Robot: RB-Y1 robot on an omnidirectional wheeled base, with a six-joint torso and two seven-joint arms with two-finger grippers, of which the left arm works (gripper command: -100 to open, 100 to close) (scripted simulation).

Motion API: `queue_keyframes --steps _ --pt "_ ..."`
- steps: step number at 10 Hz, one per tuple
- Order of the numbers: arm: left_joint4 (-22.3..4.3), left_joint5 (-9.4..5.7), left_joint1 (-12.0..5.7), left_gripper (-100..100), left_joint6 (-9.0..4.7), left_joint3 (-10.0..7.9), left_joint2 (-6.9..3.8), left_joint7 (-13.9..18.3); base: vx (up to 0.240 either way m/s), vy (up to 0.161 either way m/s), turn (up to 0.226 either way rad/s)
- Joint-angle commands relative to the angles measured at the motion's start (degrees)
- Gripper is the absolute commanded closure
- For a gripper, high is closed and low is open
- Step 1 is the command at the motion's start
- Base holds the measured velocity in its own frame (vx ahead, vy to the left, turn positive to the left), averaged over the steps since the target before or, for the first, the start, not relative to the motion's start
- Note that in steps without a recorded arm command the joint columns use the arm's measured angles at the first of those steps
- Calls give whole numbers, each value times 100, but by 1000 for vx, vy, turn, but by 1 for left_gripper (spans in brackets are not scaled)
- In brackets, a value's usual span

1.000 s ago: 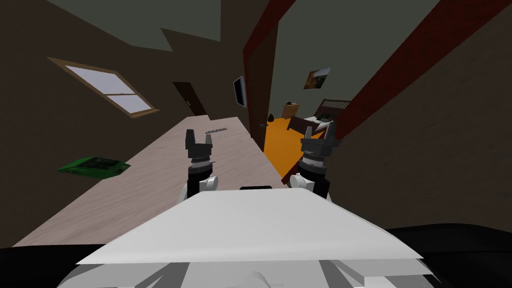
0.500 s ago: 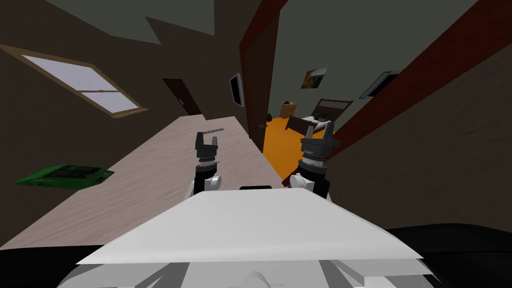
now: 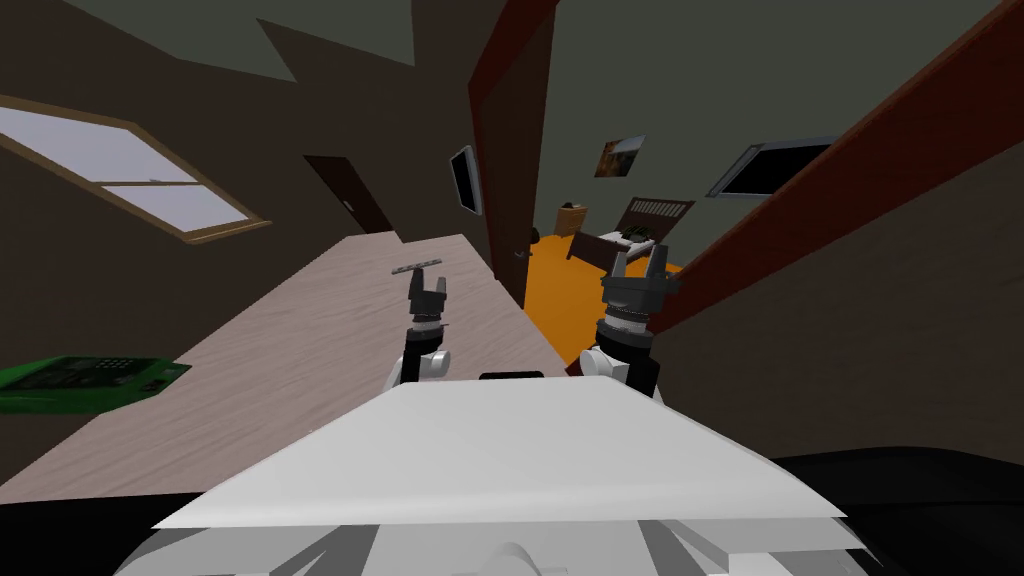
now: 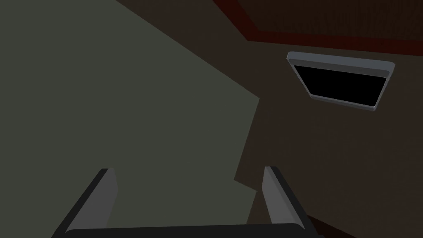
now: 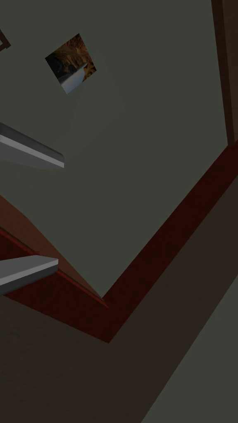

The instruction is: Push the door open

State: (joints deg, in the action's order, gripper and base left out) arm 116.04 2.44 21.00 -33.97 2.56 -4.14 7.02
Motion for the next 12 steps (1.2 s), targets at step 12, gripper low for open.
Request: queue_keyframes --steps 12 --pt "-1536 -340 -588 -100 -233 661 -172 -203 126 49 -95"
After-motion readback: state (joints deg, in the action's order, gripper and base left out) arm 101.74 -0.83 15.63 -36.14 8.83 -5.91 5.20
